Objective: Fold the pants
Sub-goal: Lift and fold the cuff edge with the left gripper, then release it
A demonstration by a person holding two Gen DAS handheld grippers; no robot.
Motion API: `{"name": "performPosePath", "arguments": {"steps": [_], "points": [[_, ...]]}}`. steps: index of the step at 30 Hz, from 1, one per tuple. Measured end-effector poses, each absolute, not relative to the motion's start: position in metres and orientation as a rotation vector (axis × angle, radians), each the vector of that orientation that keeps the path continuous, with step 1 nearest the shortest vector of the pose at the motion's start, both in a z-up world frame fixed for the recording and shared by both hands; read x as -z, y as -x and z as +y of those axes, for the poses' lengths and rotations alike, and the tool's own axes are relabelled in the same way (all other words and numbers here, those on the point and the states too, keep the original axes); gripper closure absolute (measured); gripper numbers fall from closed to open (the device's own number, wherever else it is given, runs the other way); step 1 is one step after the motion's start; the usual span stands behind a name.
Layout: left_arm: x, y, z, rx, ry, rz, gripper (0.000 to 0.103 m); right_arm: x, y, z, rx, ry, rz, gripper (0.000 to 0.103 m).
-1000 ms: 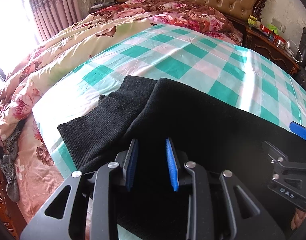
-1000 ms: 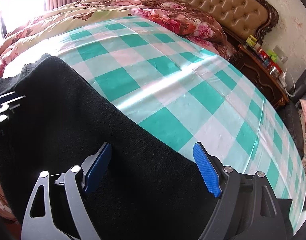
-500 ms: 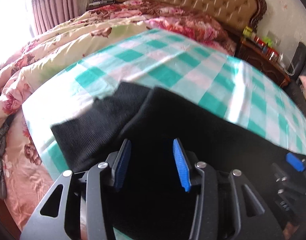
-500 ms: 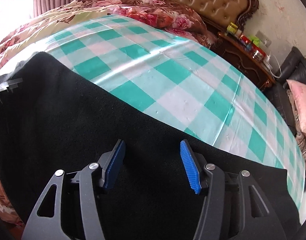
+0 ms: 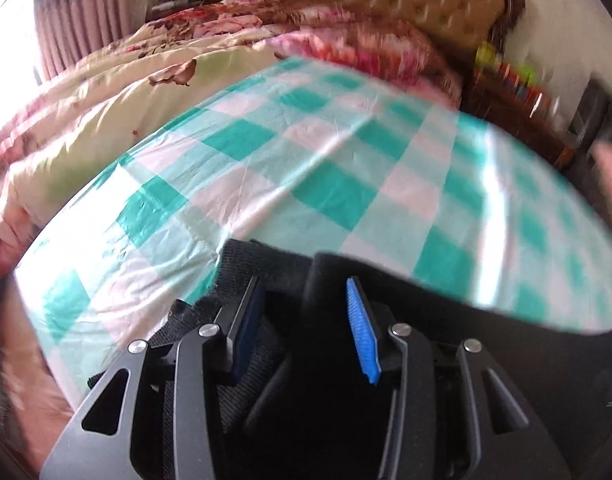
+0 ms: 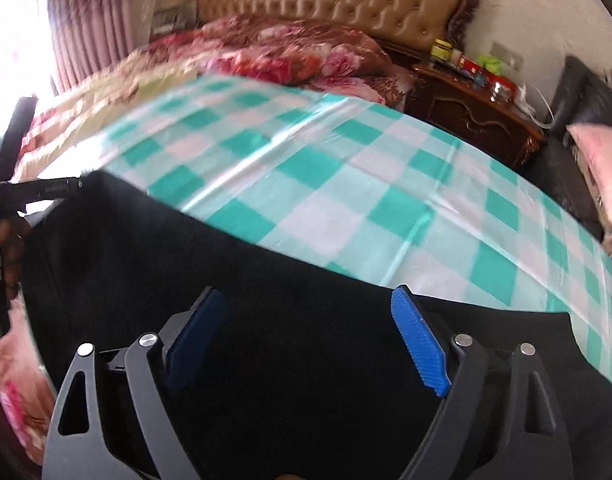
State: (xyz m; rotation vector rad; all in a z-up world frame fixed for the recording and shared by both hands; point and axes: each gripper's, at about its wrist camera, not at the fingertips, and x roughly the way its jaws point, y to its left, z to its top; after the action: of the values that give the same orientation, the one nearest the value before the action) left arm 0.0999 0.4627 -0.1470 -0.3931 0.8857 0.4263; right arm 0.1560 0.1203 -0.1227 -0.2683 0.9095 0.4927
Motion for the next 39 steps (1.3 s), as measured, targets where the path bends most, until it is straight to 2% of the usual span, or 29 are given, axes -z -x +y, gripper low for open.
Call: {"name": "performPosePath", "arguments": {"steps": [1, 3, 6, 10, 11, 13, 18, 21, 23, 24, 26, 28, 34, 36, 39], "points": [[0.137, -0.09, 0.463, -0.43, 0.399, 0.829, 0.055, 0.121, -0.158, 0.112, -0.466, 0.252, 0.914, 0.014], [0.119, -0.069, 0.458, -0.445, 0.395, 0.715, 0.045, 0.118, -0.163, 0.088, -0.422, 0.21, 0.893, 0.014], [0.118, -0.043, 0.451, -0.449, 0.428, 0.713, 0.043, 0.121, -0.168, 0.06, -0.396, 0.18, 0.857, 0.014], [0.126, -0.014, 0.44, -0.471, 0.435, 0.775, 0.043, 0.131, -0.179, 0.039, -0.452, 0.121, 0.939, 0.014], [0.128, -0.008, 0.441, -0.477, 0.454, 0.783, 0.046, 0.133, -0.179, 0.036, -0.464, 0.108, 0.952, 0.014], [0.128, 0.003, 0.438, -0.491, 0.454, 0.795, 0.059, 0.139, -0.18, 0.034, -0.472, 0.111, 0.972, 0.014], [0.124, 0.008, 0.412, -0.413, 0.384, 0.838, 0.061, 0.165, -0.176, 0.045, -0.448, 0.266, 0.99, 0.015], [0.129, 0.006, 0.4, -0.381, 0.356, 0.875, 0.061, 0.158, -0.167, 0.042, -0.457, 0.264, 0.966, 0.021], [0.136, 0.005, 0.404, -0.419, 0.357, 0.895, 0.066, 0.142, -0.151, 0.04, -0.538, 0.236, 0.926, 0.023], [0.14, 0.006, 0.41, -0.447, 0.383, 0.894, 0.067, 0.136, -0.143, 0.041, -0.566, 0.242, 0.913, 0.023], [0.144, 0.017, 0.431, -0.486, 0.524, 0.863, 0.077, 0.126, -0.12, 0.047, -0.648, 0.257, 0.909, 0.023], [0.143, 0.03, 0.451, -0.503, 0.672, 0.807, 0.079, 0.121, -0.107, 0.052, -0.713, 0.238, 0.922, 0.023], [0.145, 0.035, 0.475, -0.539, 0.789, 0.792, 0.068, 0.142, -0.073, 0.078, -0.811, 0.335, 0.989, 0.052], [0.153, 0.024, 0.48, -0.532, 0.8, 0.839, 0.066, 0.156, -0.07, 0.083, -0.8, 0.354, 1.026, 0.055], [0.154, 0.011, 0.481, -0.52, 0.785, 0.854, 0.085, 0.157, -0.064, 0.085, -0.785, 0.388, 0.995, 0.055]]}}
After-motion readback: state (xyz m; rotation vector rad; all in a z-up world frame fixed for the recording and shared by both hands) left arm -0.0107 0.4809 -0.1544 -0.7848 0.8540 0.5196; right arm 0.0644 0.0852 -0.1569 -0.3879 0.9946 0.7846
